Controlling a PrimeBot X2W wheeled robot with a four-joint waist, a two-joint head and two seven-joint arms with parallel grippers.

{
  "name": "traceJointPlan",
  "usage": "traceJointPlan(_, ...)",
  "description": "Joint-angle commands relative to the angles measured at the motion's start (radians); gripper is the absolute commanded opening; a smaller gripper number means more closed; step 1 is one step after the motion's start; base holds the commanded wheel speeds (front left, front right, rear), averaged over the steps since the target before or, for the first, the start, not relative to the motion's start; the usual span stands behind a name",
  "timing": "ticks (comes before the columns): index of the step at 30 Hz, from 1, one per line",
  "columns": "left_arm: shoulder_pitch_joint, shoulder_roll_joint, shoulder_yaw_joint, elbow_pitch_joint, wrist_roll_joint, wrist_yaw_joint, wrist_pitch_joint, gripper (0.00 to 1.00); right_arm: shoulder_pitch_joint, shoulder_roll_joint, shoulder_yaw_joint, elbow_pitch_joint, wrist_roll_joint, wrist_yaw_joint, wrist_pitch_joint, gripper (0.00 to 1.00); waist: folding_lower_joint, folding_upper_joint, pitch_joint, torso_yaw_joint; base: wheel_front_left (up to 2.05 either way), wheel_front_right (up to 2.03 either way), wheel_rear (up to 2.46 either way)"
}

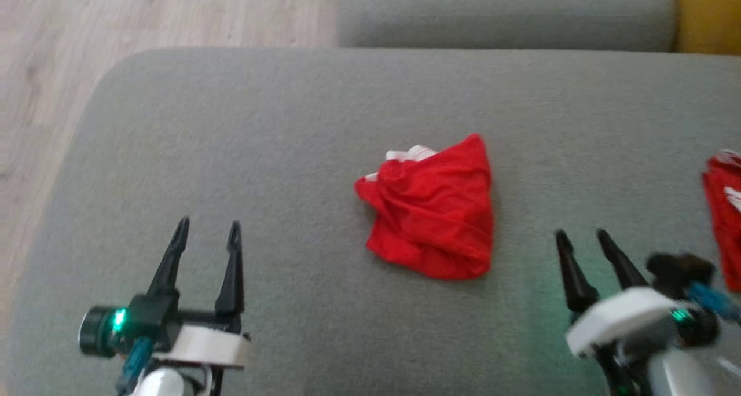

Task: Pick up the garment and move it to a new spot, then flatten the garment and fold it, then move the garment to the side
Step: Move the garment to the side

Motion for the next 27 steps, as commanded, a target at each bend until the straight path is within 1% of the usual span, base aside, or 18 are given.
traceJointPlan(1,-0.076,-0.007,0.022,-0.014,0.006,-0.008,-0.023,1.0,-0.112,-0.019,0.057,0.042,0.026,-0.001,-0.013,1.0,-0.0003,0.0,0.055,0.059,0.0,0.0,0.0)
traceJointPlan(2,-0.089,-0.012,0.018,-0.006,0.006,-0.01,-0.03,1.0,-0.145,-0.018,0.072,0.083,0.036,-0.001,-0.019,1.0,-0.0003,0.0,0.063,0.07,0.0,0.0,0.0)
traceJointPlan(3,-0.089,-0.012,0.018,-0.006,0.006,-0.01,-0.03,1.0,-0.145,-0.018,0.072,0.083,0.036,-0.001,-0.019,1.0,-0.0003,0.0,0.063,0.07,0.0,0.0,0.0)
traceJointPlan(4,-0.109,-0.022,0.01,0.012,0.004,-0.013,-0.043,1.0,-0.206,-0.013,0.1,0.164,0.067,-0.001,-0.03,1.0,-0.0003,0.0,0.074,0.089,0.0,0.0,0.0)
traceJointPlan(9,-0.14,-0.039,-0.002,0.054,-0.004,-0.019,-0.067,1.0,-0.324,-0.001,0.144,0.353,0.143,-0.001,-0.052,1.0,-0.0003,0.0,0.088,0.119,0.0,0.0,0.0)
traceJointPlan(11,-0.145,-0.044,-0.004,0.068,-0.007,-0.02,-0.075,1.0,-0.353,0.0,0.166,0.424,0.166,-0.001,-0.05,1.0,-0.0003,0.0,0.09,0.125,0.0,0.0,0.0)
traceJointPlan(13,-0.148,-0.047,-0.005,0.082,-0.011,-0.02,-0.081,1.0,-0.365,0.001,0.209,0.496,0.193,-0.001,-0.016,1.0,-0.0003,0.0,0.089,0.128,0.0,0.0,0.0)
traceJointPlan(16,-0.15,-0.051,-0.008,0.097,-0.015,-0.021,-0.089,1.0,-0.358,0.001,0.294,0.565,0.251,-0.001,0.04,1.0,-0.0003,0.0,0.088,0.131,0.0,0.0,0.0)
traceJointPlan(19,-0.153,-0.053,-0.011,0.109,-0.018,-0.022,-0.094,1.0,-0.331,0.001,0.357,0.602,0.293,-0.001,0.091,1.0,-0.0003,0.0,0.086,0.132,0.0,0.0,0.0)
traceJointPlan(21,-0.155,-0.054,-0.012,0.114,-0.02,-0.021,-0.097,1.0,-0.312,0.001,0.385,0.609,0.321,-0.001,0.116,1.0,-0.0003,0.0,0.084,0.132,0.0,0.0,0.0)
traceJointPlan(24,-0.155,-0.056,-0.014,0.117,-0.023,-0.019,-0.1,1.0,-0.302,0.001,0.391,0.599,0.339,-0.001,0.103,1.0,-0.0003,0.0,0.087,0.127,0.0,0.0,0.0)
traceJointPlan(25,-0.155,-0.056,-0.014,0.119,-0.024,-0.019,-0.101,1.0,-0.305,0.001,0.39,0.592,0.339,-0.001,0.092,0.56,-0.0003,0.0,0.088,0.124,0.0,0.0,0.0)
traceJointPlan(26,-0.155,-0.055,-0.015,0.121,-0.025,-0.02,-0.101,1.0,-0.31,0.001,0.386,0.585,0.34,-0.001,0.08,0.0,-0.0003,0.0,0.089,0.122,0.0,0.0,0.0)
traceJointPlan(27,-0.156,-0.054,-0.016,0.122,-0.026,-0.02,-0.102,1.0,-0.316,0.001,0.383,0.577,0.342,-0.001,0.07,0.0,-0.0003,0.0,0.091,0.119,0.0,0.0,0.0)
